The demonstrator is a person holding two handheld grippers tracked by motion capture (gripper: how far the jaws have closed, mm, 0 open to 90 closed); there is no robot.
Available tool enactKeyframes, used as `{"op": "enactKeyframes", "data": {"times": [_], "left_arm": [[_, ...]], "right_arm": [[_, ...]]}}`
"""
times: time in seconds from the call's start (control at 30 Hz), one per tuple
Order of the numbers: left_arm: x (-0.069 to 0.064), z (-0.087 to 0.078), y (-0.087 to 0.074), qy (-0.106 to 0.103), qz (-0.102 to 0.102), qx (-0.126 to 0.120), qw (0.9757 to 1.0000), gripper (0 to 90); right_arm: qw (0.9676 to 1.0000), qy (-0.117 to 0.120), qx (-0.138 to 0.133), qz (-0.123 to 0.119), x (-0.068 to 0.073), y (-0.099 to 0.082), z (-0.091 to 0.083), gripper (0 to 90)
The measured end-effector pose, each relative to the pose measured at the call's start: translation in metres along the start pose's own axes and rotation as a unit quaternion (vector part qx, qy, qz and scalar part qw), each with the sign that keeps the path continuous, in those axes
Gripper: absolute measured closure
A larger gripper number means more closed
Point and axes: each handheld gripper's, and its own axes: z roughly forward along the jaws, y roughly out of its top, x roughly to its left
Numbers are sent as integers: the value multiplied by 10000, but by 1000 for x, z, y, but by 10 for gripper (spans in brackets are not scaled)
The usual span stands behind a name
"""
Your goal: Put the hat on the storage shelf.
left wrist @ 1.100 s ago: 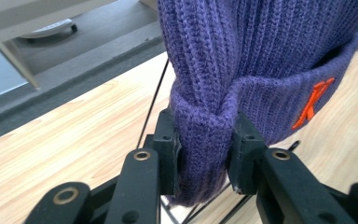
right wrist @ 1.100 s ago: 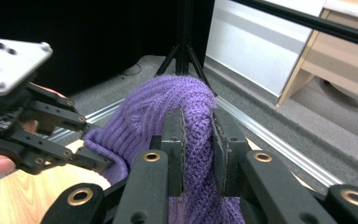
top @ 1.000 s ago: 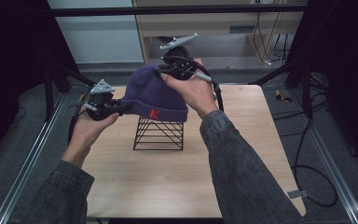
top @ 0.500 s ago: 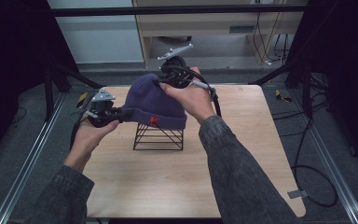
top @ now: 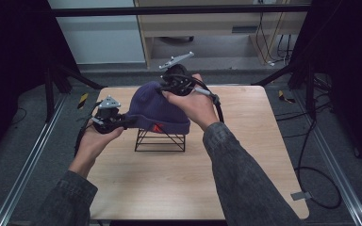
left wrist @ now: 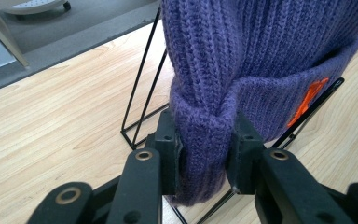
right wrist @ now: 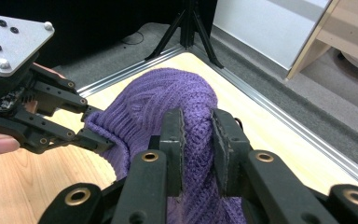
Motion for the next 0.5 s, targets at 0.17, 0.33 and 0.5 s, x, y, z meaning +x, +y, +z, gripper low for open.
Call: {"op": "enactKeyframes", "data": {"times": [0.17, 0.33, 0.5], "left_arm": [[1, 1, -6, -59, -77, -32, 9999, 690], [2, 3, -12, -44, -129, -39, 9999, 690], [3, 6, -20, -61, -166, -2, 9998, 689]], "right_arm": [[10000, 19, -5, 10, 0, -2, 0, 758], [10000, 67, 61, 5, 3, -6, 2, 756], [9998, 110, 141, -56, 7, -9, 6, 756]]}}
